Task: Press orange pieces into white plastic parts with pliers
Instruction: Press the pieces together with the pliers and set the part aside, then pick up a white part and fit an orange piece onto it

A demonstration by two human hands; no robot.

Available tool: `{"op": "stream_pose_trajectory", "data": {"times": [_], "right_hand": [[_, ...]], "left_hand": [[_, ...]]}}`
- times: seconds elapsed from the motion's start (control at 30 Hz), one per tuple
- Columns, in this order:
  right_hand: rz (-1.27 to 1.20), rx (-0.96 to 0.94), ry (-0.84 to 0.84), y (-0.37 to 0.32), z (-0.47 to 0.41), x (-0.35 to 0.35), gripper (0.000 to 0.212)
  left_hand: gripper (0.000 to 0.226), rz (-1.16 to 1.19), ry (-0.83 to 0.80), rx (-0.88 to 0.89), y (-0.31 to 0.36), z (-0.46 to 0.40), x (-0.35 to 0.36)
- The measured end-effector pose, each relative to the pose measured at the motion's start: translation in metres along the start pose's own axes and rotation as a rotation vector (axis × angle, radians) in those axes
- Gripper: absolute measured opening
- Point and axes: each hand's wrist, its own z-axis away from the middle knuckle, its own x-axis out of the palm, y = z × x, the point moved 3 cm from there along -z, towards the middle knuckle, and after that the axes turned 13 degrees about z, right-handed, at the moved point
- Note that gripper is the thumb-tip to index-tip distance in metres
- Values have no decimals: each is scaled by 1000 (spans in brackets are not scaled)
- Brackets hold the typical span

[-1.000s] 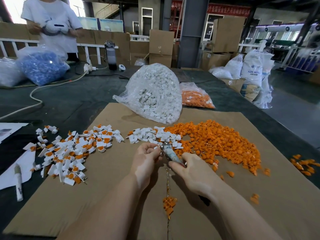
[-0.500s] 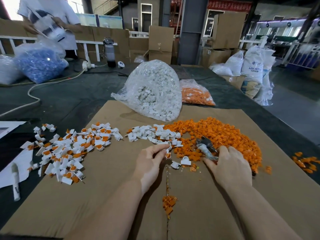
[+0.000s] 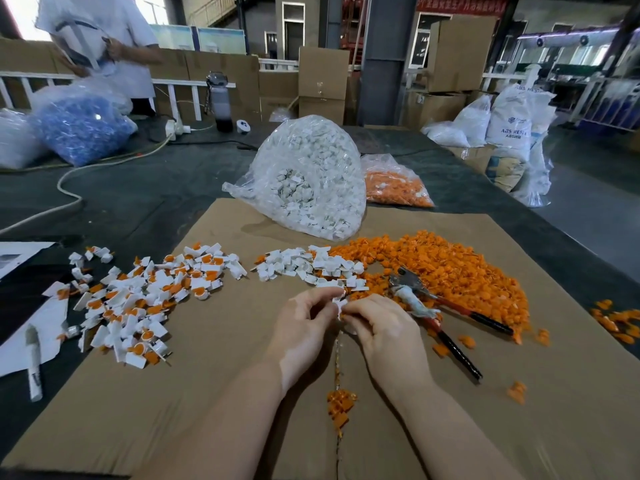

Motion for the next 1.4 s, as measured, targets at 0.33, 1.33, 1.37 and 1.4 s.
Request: {"op": "stream_pose_trajectory", "data": {"times": [0.33,1.33,1.37,1.4], "right_hand": [[-72,121,46,5,5,0,13],[2,476,183,28,9,-1,12],[15,485,180,28,9,0,12],[24,493,176,28,10,0,12]], "left_hand": [[30,-52,-59,35,1,4,4],[18,-392,237,40,0,-4,-31],[20,-458,276,28,-1,-5,-41],[22,-514,311,18,0,-5,-51]]}}
